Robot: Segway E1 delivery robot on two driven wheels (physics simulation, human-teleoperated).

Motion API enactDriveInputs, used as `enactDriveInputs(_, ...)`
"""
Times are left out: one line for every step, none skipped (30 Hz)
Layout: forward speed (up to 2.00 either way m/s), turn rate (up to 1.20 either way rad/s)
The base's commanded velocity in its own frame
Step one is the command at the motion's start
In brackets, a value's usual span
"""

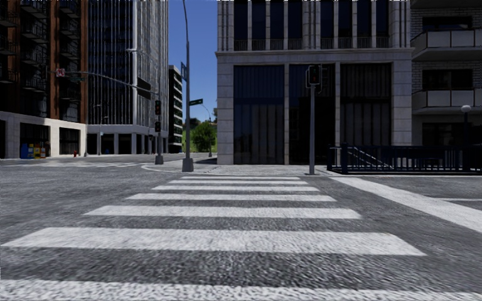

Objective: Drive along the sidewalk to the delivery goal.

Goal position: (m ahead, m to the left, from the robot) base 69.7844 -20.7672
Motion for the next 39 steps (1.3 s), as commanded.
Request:
enactDriveInputs(2.0,0.0)
enactDriveInputs(2.0,0.0)
enactDriveInputs(2.0,0.0)
enactDriveInputs(2.0,0.0)
enactDriveInputs(2.0,0.0)
enactDriveInputs(2.0,0.0)
enactDriveInputs(2.0,0.0)
enactDriveInputs(2.0,0.0)
enactDriveInputs(2.0,0.0)
enactDriveInputs(2.0,0.0)
enactDriveInputs(2.0,0.0)
enactDriveInputs(2.0,0.0)
enactDriveInputs(2.0,0.0)
enactDriveInputs(2.0,0.0)
enactDriveInputs(2.0,0.0)
enactDriveInputs(2.0,0.0)
enactDriveInputs(2.0,0.0)
enactDriveInputs(2.0,0.0)
enactDriveInputs(2.0,0.0)
enactDriveInputs(2.0,0.0)
enactDriveInputs(2.0,0.0)
enactDriveInputs(2.0,0.0)
enactDriveInputs(2.0,0.0)
enactDriveInputs(2.0,0.0)
enactDriveInputs(2.0,0.0)
enactDriveInputs(2.0,0.0)
enactDriveInputs(2.0,0.0)
enactDriveInputs(2.0,0.0)
enactDriveInputs(2.0,0.0)
enactDriveInputs(2.0,0.0)
enactDriveInputs(2.0,0.0)
enactDriveInputs(2.0,0.0)
enactDriveInputs(2.0,0.0)
enactDriveInputs(2.0,0.0)
enactDriveInputs(2.0,0.0)
enactDriveInputs(2.0,0.0)
enactDriveInputs(2.0,0.0)
enactDriveInputs(2.0,0.0)
enactDriveInputs(2.0,0.0)
